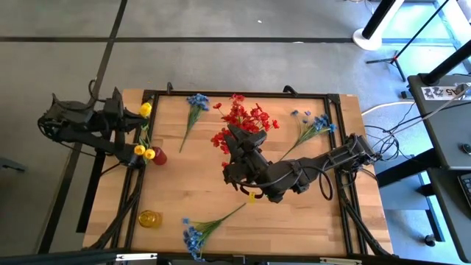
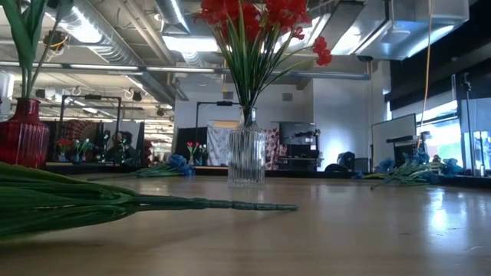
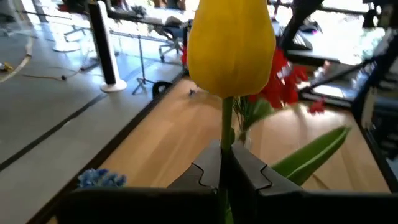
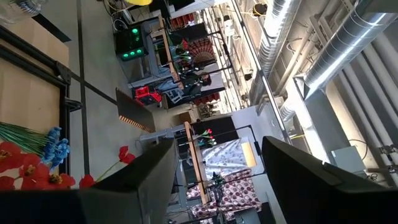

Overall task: Sort flowers into vase by color
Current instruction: Put the yellow flower into the red vase, then put the top left blue flower into the yellow vase

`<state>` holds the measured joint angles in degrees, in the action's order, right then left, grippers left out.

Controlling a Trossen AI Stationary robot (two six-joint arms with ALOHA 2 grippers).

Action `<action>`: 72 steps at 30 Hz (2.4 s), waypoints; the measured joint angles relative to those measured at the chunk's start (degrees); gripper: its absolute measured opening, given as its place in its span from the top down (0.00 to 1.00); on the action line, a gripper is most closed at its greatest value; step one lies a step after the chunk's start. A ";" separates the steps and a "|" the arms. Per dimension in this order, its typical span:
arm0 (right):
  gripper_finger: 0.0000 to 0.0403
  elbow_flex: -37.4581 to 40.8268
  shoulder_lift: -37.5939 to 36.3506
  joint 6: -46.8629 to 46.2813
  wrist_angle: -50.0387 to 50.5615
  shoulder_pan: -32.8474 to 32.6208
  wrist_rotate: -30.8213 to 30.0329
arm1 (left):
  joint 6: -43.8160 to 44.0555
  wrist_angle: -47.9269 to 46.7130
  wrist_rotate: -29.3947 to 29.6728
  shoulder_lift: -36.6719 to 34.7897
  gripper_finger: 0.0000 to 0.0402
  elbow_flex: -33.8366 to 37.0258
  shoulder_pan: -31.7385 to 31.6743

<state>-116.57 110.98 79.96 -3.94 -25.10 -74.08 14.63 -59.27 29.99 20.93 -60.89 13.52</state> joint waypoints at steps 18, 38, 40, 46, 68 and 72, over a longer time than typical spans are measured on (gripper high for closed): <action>0.41 0.00 0.04 -7.88 6.83 0.00 -2.49 | 22.68 -17.13 -18.09 1.59 0.69 -3.03 0.00; 0.41 0.00 0.04 -13.47 4.03 -0.02 -2.04 | 28.04 -23.81 -3.96 4.90 0.68 -19.81 0.00; 0.41 0.00 0.04 -17.19 4.08 -0.02 -0.62 | 23.83 -21.24 4.12 5.06 0.68 -19.27 0.00; 0.41 0.00 0.04 -27.74 9.82 0.00 7.83 | 16.47 -6.31 18.05 8.34 0.68 -5.36 0.31; 0.41 0.04 1.16 -38.17 19.26 -4.68 13.27 | 5.61 10.32 -7.86 40.74 0.68 -2.00 -48.28; 0.41 0.04 1.16 -38.36 19.62 -8.68 10.84 | 4.18 10.19 -14.11 48.96 0.68 -2.00 -54.54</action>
<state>-116.53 112.14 41.61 15.68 -33.78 -63.24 18.80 -49.08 15.88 69.89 -62.89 -41.02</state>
